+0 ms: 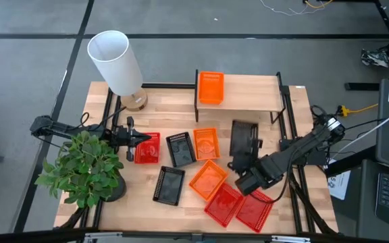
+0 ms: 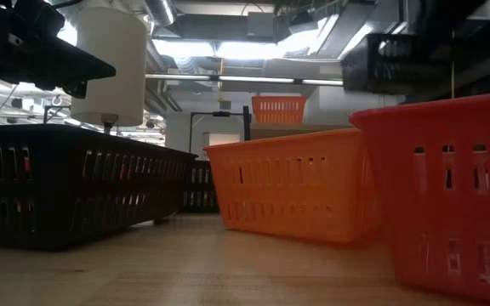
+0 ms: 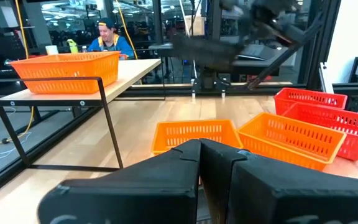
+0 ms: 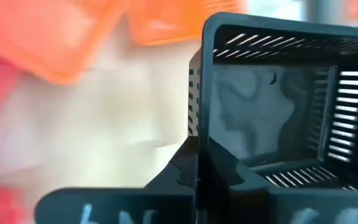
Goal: Stack baskets on shelf by color
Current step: Put the top right black bin on the shelf
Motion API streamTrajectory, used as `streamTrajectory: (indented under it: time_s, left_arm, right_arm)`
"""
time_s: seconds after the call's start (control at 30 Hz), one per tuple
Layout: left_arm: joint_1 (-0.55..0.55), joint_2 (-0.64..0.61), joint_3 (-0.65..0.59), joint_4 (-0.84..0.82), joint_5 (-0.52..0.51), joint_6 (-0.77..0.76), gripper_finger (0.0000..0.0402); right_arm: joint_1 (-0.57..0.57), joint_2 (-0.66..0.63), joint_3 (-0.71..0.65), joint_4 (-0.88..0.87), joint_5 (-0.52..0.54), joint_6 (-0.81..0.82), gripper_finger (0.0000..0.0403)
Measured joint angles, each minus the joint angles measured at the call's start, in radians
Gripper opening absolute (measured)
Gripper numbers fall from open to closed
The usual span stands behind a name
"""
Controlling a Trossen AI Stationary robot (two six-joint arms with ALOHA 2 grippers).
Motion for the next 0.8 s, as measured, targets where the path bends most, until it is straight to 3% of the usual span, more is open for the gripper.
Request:
streamTrajectory:
  time_s: [0.1, 0.17, 0.43, 0.57, 0.67, 0.8]
  left_arm:
    - [0.0, 0.0, 0.0, 0.0, 0.0, 0.0, 0.0]
    - [0.0, 0.0, 0.0, 0.0, 0.0, 0.0, 0.0]
    - [0.0, 0.0, 0.0, -0.01, 0.0, 0.0, 0.0]
    - [0.0, 0.0, 0.0, -0.022, 0.0, 0.022, 0.0]
    - [0.0, 0.0, 0.0, -0.021, 0.0, 0.024, 0.0]
    - [0.0, 0.0, 0.0, -0.021, 0.0, 0.024, 0.0]
  right_arm:
    - [-0.03, 0.0, 0.034, -0.086, 0.136, -0.021, 0.0002]
    - [-0.069, -0.013, 0.039, -0.069, 0.172, -0.107, 0.0001]
    - [-0.332, -0.087, 0.039, -0.053, 0.17, -0.383, 0.0001]
    - [-0.517, -0.176, 0.039, -0.035, 0.12, -0.559, 0.0001]
    - [-0.687, -0.26, 0.035, 0.071, 0.014, -0.714, 0.0001]
    - [-0.871, -0.339, -0.03, 0.329, -0.319, -0.938, 0.0]
